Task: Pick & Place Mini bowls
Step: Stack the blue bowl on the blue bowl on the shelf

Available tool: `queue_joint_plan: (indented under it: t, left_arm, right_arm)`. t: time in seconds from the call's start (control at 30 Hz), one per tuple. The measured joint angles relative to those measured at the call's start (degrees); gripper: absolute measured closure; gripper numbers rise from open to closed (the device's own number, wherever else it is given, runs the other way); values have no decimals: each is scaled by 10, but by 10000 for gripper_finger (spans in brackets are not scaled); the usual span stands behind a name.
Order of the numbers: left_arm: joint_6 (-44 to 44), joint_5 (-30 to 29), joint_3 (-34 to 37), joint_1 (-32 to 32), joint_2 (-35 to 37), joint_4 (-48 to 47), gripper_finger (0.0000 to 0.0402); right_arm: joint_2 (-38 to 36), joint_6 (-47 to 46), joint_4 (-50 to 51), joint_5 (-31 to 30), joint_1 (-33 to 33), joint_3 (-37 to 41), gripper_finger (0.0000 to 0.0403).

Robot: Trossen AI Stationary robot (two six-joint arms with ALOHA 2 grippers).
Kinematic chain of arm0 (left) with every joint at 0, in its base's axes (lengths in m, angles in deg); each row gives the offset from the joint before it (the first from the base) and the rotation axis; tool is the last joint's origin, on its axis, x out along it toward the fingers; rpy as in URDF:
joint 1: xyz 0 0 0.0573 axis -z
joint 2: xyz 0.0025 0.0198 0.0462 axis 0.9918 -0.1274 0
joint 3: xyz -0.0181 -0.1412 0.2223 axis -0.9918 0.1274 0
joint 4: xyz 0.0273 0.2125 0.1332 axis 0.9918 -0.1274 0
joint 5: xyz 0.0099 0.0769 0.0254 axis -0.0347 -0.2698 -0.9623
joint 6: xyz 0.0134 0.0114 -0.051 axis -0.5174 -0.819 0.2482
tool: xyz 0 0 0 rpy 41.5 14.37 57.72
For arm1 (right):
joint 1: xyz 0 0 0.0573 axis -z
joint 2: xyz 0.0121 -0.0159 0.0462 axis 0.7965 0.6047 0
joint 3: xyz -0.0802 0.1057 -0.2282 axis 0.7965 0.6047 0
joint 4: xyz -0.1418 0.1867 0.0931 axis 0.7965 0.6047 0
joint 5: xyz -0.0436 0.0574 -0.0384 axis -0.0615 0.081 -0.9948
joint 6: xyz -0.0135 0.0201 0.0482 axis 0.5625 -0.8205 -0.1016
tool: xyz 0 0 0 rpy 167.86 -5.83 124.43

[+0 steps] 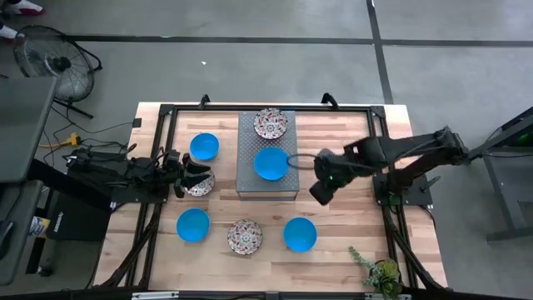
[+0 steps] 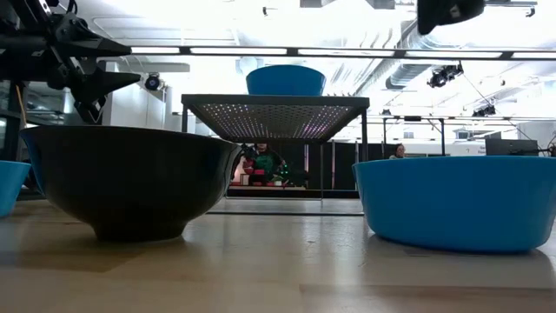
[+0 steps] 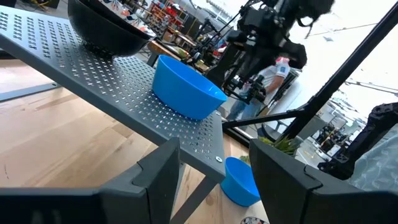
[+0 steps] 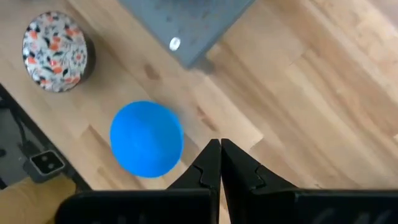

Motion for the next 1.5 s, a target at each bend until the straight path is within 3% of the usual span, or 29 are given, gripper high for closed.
queue_joint_plan:
  t: [0.2, 0.43, 0.67, 1.13, 1.27, 1.5]
  left_arm:
    - [0, 0, 0, 0, 0, 0, 211]
    - [0, 0, 0, 0, 0, 0, 211]
    - [0, 0, 0, 0, 0, 0, 211]
    - [0, 0, 0, 0, 0, 0, 211]
    - [0, 0, 0, 0, 0, 0, 211]
    - [0, 0, 0, 0, 0, 0, 211]
  right_arm:
    - [1, -103, -14, -6, -75, 45, 403]
    - [1, -231, -133, 20, -146, 147, 402]
    - [4, -326, -243, 29, -172, 224, 402]
    - [102, -424, -285, 41, -175, 213, 401]
    - [124, -436, -325, 41, -175, 212, 379]
    - [153, -465, -340, 48, -174, 212, 307]
